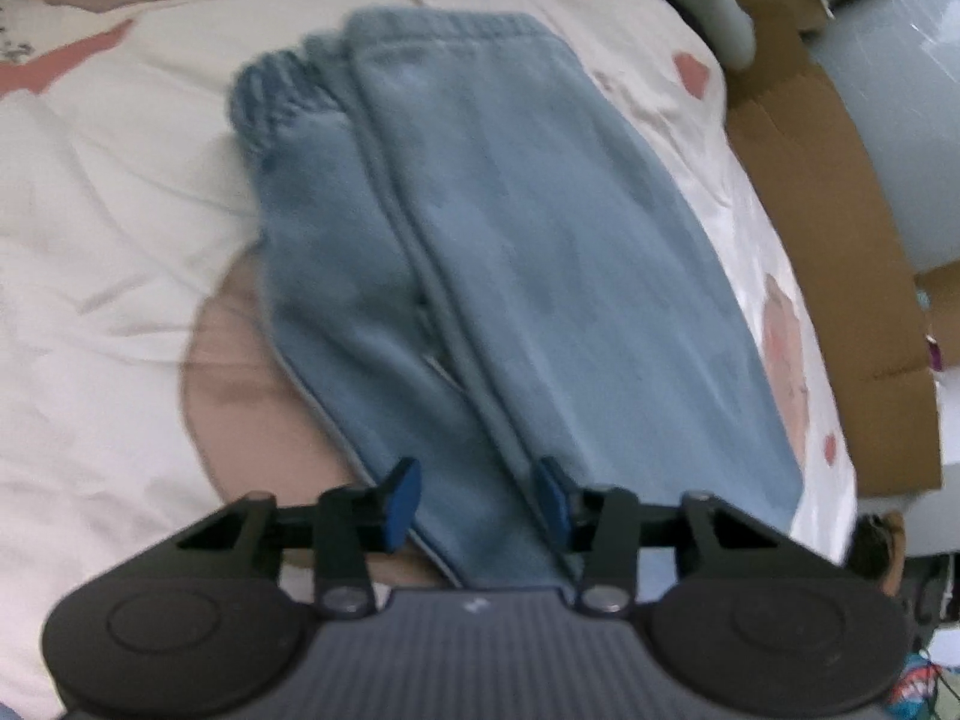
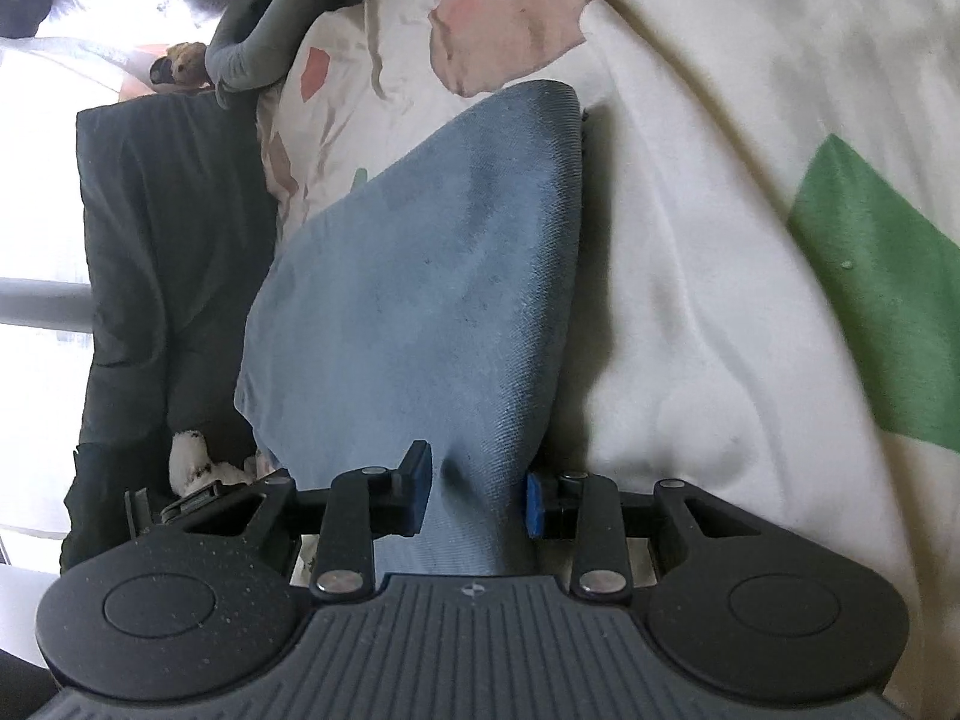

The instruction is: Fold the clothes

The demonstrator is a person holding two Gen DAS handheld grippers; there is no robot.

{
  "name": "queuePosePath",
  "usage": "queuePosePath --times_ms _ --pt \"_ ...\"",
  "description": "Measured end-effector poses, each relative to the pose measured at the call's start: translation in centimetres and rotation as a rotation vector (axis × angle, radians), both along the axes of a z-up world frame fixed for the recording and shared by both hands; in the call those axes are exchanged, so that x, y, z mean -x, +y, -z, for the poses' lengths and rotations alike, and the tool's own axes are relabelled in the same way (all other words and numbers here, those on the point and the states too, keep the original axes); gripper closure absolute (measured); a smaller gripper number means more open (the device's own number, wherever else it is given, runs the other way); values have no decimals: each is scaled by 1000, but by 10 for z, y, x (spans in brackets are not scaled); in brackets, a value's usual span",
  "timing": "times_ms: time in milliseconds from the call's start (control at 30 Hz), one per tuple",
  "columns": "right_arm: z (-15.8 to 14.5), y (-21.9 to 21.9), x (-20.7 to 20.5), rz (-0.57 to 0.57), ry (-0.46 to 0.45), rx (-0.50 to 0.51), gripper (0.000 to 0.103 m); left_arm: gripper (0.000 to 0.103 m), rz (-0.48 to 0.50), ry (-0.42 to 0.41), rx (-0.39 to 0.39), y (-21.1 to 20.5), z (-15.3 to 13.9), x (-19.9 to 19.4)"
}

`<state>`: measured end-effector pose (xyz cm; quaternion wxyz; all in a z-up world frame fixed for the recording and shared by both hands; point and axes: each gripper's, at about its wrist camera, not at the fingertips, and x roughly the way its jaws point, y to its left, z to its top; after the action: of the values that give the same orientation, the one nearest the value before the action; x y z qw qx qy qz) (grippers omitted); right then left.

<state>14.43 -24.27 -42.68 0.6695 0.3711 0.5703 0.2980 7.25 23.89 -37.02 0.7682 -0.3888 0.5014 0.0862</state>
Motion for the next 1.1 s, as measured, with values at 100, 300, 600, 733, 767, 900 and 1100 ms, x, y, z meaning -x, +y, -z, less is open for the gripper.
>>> queuePosePath --times_ms 100,300,600,733,767,900,1100 --pt "0 -5 -1 12 1 -47 92 63 -17 3 -26 5 -3 1" --pt "6 -3 -3 30 20 -49 89 63 -44 -1 -56 15 -8 2" --pt "14 6 -6 30 24 -38 94 60 -8 0 -78 14 -11 1" --pt "3 7 -5 12 -27 -29 97 59 24 -10 -59 13 -19 -4" --pt "0 6 -5 10 -33 -27 98 59 33 -18 -57 12 -22 -6" --pt "-9 5 -7 5 -53 -27 98 59 66 -59 -74 8 -39 -15" --pt "-25 2 -19 19 -69 2 98 59 136 -97 -69 -15 -49 -33"
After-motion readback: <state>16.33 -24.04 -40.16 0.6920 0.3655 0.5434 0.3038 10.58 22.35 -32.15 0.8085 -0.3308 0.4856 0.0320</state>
